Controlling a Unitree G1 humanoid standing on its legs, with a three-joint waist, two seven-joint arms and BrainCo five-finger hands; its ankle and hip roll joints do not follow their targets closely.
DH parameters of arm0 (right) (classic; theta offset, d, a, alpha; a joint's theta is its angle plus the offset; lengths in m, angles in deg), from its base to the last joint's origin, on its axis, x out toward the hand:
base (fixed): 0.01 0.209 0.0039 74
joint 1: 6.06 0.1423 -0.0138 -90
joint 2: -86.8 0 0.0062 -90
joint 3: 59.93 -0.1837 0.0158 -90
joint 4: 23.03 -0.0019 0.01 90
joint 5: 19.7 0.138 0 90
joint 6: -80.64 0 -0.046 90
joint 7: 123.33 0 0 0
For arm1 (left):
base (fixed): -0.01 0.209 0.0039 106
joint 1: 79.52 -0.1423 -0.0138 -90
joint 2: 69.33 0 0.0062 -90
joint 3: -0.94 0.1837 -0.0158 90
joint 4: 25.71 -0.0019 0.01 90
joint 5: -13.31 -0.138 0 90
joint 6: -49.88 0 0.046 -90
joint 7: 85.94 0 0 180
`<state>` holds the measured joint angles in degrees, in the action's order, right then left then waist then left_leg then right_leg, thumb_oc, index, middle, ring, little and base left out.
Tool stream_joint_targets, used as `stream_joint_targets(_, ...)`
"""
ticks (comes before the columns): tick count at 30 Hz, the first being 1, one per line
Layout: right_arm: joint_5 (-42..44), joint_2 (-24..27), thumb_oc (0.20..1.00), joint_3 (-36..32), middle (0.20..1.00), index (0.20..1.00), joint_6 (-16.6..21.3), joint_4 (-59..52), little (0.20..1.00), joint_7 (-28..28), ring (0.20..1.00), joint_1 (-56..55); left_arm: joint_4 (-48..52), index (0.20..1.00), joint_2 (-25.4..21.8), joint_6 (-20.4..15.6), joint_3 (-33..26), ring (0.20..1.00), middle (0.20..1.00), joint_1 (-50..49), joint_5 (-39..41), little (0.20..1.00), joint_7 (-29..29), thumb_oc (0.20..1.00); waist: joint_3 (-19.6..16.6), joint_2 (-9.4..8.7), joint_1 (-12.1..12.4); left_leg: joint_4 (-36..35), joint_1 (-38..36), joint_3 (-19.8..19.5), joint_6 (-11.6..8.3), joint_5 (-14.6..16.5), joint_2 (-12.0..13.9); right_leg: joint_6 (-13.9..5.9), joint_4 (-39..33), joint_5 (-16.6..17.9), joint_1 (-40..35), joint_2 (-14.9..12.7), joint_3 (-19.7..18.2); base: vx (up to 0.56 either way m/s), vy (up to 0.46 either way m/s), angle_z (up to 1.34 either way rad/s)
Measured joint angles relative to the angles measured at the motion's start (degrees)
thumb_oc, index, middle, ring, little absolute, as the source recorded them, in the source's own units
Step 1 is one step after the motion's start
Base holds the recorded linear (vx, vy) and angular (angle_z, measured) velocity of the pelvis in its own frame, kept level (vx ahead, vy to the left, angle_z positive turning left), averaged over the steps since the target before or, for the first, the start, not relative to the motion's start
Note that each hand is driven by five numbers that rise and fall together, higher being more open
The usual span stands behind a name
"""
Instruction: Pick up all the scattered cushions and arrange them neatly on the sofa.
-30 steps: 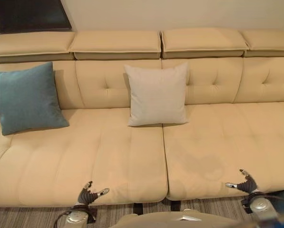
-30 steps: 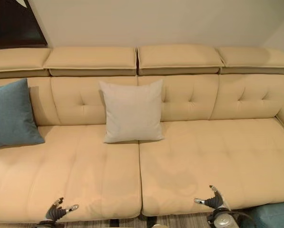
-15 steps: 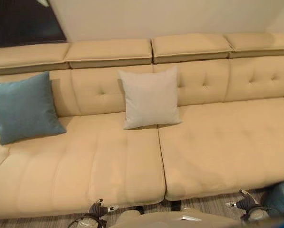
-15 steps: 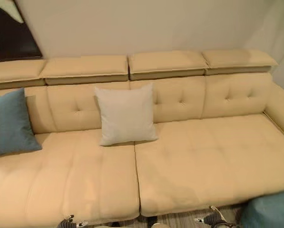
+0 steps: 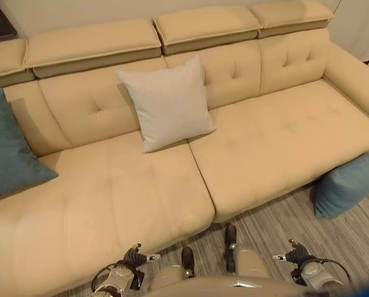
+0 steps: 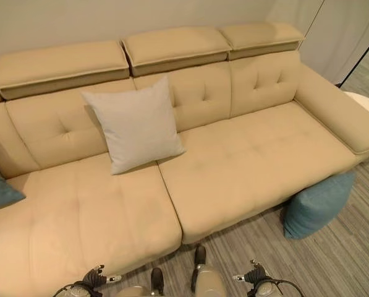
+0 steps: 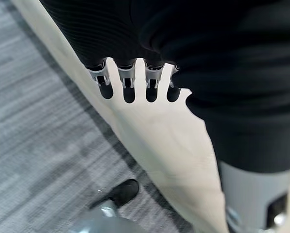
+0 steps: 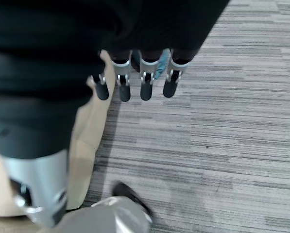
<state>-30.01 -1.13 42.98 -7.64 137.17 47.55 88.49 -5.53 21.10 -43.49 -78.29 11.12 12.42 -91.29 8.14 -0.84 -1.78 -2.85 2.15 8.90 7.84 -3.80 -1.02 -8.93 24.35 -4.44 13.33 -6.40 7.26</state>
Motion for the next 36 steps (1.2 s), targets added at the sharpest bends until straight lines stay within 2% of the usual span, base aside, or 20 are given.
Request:
stream_joint_targets(2,0.02,-0.01,1.000,0.02,1.000,1.000,-0.04,0.55,1.000,-0.04,1.000,0.19,-0.16,1.000,-0.40,0.51,-0.09,1.000,1.000,-0.57,-0.02,1.000,0.05,1.000,-0.69,-0.51,2.10,-1.12,0.87,2.45,-0.80,-1.54,0.86,0.11,-1.60,-5.50,-5.85,-0.03,0.31,-0.21,-0.120,-0.55)
stream_joint_targets(3,0.01,-0.02,1.000,0.04,1.000,1.000,-0.05,0.28,1.000,-0.02,1.000,0.28,-0.53,1.000,-0.61,0.68,-0.15,1.000,1.000,-0.76,0.07,1.000,0.08,1.000,-0.77,-0.45,2.55,-1.33,0.93,4.49,-1.75,-2.69,1.80,-0.09,-3.77,-6.92,-9.17,-0.64,3.06,-0.20,-0.227,-1.36)
stream_joint_targets(4,0.01,-0.41,1.000,0.51,1.000,1.000,-0.01,-0.66,1.000,-0.10,1.000,0.35,-1.15,1.000,-1.36,0.87,-0.18,1.000,1.000,-1.99,0.15,1.000,0.06,1.000,-2.64,-0.81,5.50,-2.17,0.91,7.52,-3.51,-2.61,3.66,-0.11,-9.73,-7.32,-12.68,-2.29,9.83,-0.11,-0.195,-1.40)
stream_joint_targets(5,0.04,-0.98,1.000,0.68,1.000,1.000,-0.02,-0.64,1.000,-0.10,1.000,0.25,-1.22,1.000,-2.59,1.00,-0.28,1.000,1.000,-2.15,0.20,1.000,0.07,1.000,-3.48,-2.35,5.38,-1.63,1.45,7.86,-5.72,-3.36,3.27,-0.07,-17.07,-5.89,-15.88,-1.75,8.06,-0.13,-0.189,-1.09)
stream_joint_targets(7,0.10,-0.67,1.000,0.58,1.000,1.000,-0.14,-0.46,1.000,-0.16,1.000,-0.86,-1.10,1.000,-2.13,1.04,-0.57,1.000,1.000,-1.59,0.22,1.000,0.13,1.000,-4.47,-0.85,4.32,-1.07,2.38,5.81,-8.79,-4.43,5.69,4.43,-22.54,-2.98,-17.88,2.29,6.94,-0.08,-0.098,-0.04)
stream_joint_targets(11,0.55,0.20,1.000,0.69,1.000,1.000,-0.25,-0.48,1.000,-0.21,1.000,-3.94,-1.16,1.000,-0.93,0.73,-0.57,1.000,1.000,0.58,0.22,1.000,0.20,1.000,-4.68,-0.88,3.37,1.90,4.02,0.90,-14.02,-7.68,8.10,8.34,-23.20,-1.93,-17.76,4.03,7.54,-0.06,-0.029,-0.06)
stream_joint_targets(15,0.60,2.32,1.000,0.71,1.000,1.000,-0.74,0.75,1.000,-0.80,1.000,-3.31,-1.16,1.000,0.27,0.92,0.17,1.000,1.000,0.73,0.28,1.000,0.35,1.000,-5.03,-0.04,1.97,3.79,2.64,-4.82,-13.68,-4.06,4.96,9.18,-24.15,1.30,-15.60,3.75,4.00,-0.09,0.021,-0.40)
stream_joint_targets(17,0.60,2.56,1.000,0.72,1.000,1.000,-0.87,2.17,1.000,-0.90,1.000,-2.72,-1.19,1.000,0.31,0.96,0.17,1.000,1.000,1.92,0.33,1.000,0.34,1.000,-3.79,0.33,1.26,3.67,1.56,-9.93,-13.74,-3.86,5.03,8.87,-24.30,2.44,-14.63,4.04,0.87,-0.11,0.128,-0.71)
stream_joint_targets(19,0.60,2.77,1.000,0.78,1.000,1.000,-1.02,3.05,1.000,-0.93,1.000,-1.79,-1.25,1.000,0.63,1.12,0.17,1.000,1.000,1.83,0.41,1.000,0.46,1.000,-3.06,0.21,1.28,3.95,0.29,-12.89,-13.93,-2.17,4.85,8.27,-24.88,3.27,-14.20,3.71,-2.74,-0.07,0.168,-1.11)
stream_joint_targets(21,0.60,3.84,1.000,0.64,1.000,1.000,-1.36,3.13,1.000,-0.94,1.000,-1.07,-1.21,1.000,1.57,1.07,-0.07,1.000,1.000,2.79,1.77,1.000,0.90,1.000,-2.78,2.18,0.31,2.44,-1.16,-15.91,-13.42,1.15,4.54,6.46,-27.16,5.68,-13.91,3.59,-5.46,-0.03,0.182,-0.83)
stream_joint_targets(22,0.61,4.01,1.000,0.52,1.000,1.000,-1.69,3.42,1.000,-0.87,1.000,-1.30,-1.23,1.000,1.57,0.93,-0.11,1.000,1.000,3.72,2.31,1.000,1.28,1.000,-2.74,3.09,-0.76,0.60,-1.54,-15.78,-12.14,2.59,4.23,5.74,-28.20,6.50,-13.71,3.04,-5.91,-0.08,0.267,-0.39)
stream_joint_targets(23,0.60,3.71,1.000,0.50,1.000,1.000,-1.75,3.35,1.000,-0.66,1.000,-1.36,-1.16,1.000,1.19,0.92,-0.18,1.000,1.000,4.69,2.39,1.000,1.27,1.000,-2.40,2.63,-0.96,-0.82,-2.21,-15.28,-11.69,2.18,3.25,4.91,-28.37,7.13,-13.20,2.22,-6.83,-0.08,0.205,-0.46)
stream_joint_targets(25,0.62,2.93,1.000,-0.08,1.000,1.000,-1.89,2.53,1.000,-0.63,1.000,-0.77,-1.20,1.000,0.22,0.93,-0.10,1.000,1.000,5.45,2.38,1.000,1.26,1.000,-1.64,1.45,-0.48,-1.11,-2.08,-13.84,-9.88,2.09,0.93,3.22,-27.44,8.58,-10.66,0.27,-10.36,-0.08,0.193,-0.84)
stream_joint_targets(29,0.49,0.00,1.000,-0.58,1.000,1.000,-2.00,1.98,1.000,-0.58,1.000,-2.14,-1.21,1.000,-2.49,0.79,-0.11,1.000,1.000,6.41,2.44,1.000,1.59,1.000,-0.11,-1.53,-1.51,0.45,-1.30,-9.79,-6.39,2.70,-3.66,0.78,-24.06,12.07,-5.52,-3.08,-12.27,-0.18,0.170,-0.96)
stream_joint_targets(30,0.42,0.06,1.000,-0.43,1.000,1.000,-2.02,1.61,1.000,-0.60,1.000,-0.68,-1.22,1.000,-4.52,0.86,-0.58,1.000,1.000,6.25,2.48,1.000,1.83,1.000,1.29,-0.84,-0.88,1.63,0.22,-6.16,-4.52,2.98,-3.15,-1.92,-25.48,20.04,-2.23,-1.69,-11.84,-0.21,0.115,-2.09)
stream_joint_targets(31,0.42,0.34,1.000,-0.67,1.000,1.000,-2.52,1.81,1.000,-0.61,1.000,-0.17,-1.29,1.000,-5.56,0.98,-2.55,1.000,1.000,6.36,2.49,1.000,2.31,1.000,2.26,0.52,-0.33,0.43,0.40,-1.47,-1.96,1.28,-1.57,-0.53,-23.40,16.15,-1.41,-2.26,1.67,-0.18,0.092,-1.98)
stream_joint_targets(32,0.42,0.59,1.000,-0.68,1.000,1.000,-2.61,1.89,1.000,-0.57,1.000,-0.16,-1.22,1.000,-5.79,0.89,-3.50,1.000,1.000,6.10,2.48,1.000,2.86,1.000,2.24,1.62,-0.16,-0.22,0.26,-0.25,-1.77,0.89,-0.58,1.90,-18.83,12.78,-1.58,-2.21,7.16,-0.11,0.037,-1.30)
stream_joint_targets(33,0.39,0.70,1.000,-0.66,1.000,1.000,-2.51,1.84,1.000,-0.54,1.000,0.12,-1.26,1.000,-6.51,0.83,-4.57,1.000,1.000,5.74,2.49,1.000,3.03,1.000,2.50,2.69,0.31,-0.04,0.15,1.42,-1.82,0.95,0.77,2.58,-13.01,7.58,-2.58,-2.08,10.89,-0.14,-0.052,-0.93)
stream_joint_targets(35,0.16,0.17,1.000,-0.62,1.000,1.000,-2.63,1.68,1.000,-0.50,1.000,-0.23,-0.47,1.000,-6.94,1.15,-4.50,1.000,1.000,4.72,2.40,1.000,2.64,1.000,2.33,2.66,1.51,-0.09,0.19,3.75,-2.50,0.78,1.68,2.37,-8.21,0.15,-5.85,-2.94,13.74,-0.10,-0.146,-0.93)
stream_joint_targets(36,-0.02,0.28,1.000,-0.66,1.000,1.000,-2.61,1.66,1.000,-0.62,1.000,-0.28,3.35,1.000,-3.49,1.40,-3.85,1.000,1.000,2.73,2.36,1.000,0.38,1.000,2.02,2.40,4.48,-0.08,0.25,6.38,-3.36,1.06,2.05,2.25,-6.73,-3.34,-7.14,-4.54,15.94,-0.02,-0.177,-0.89)
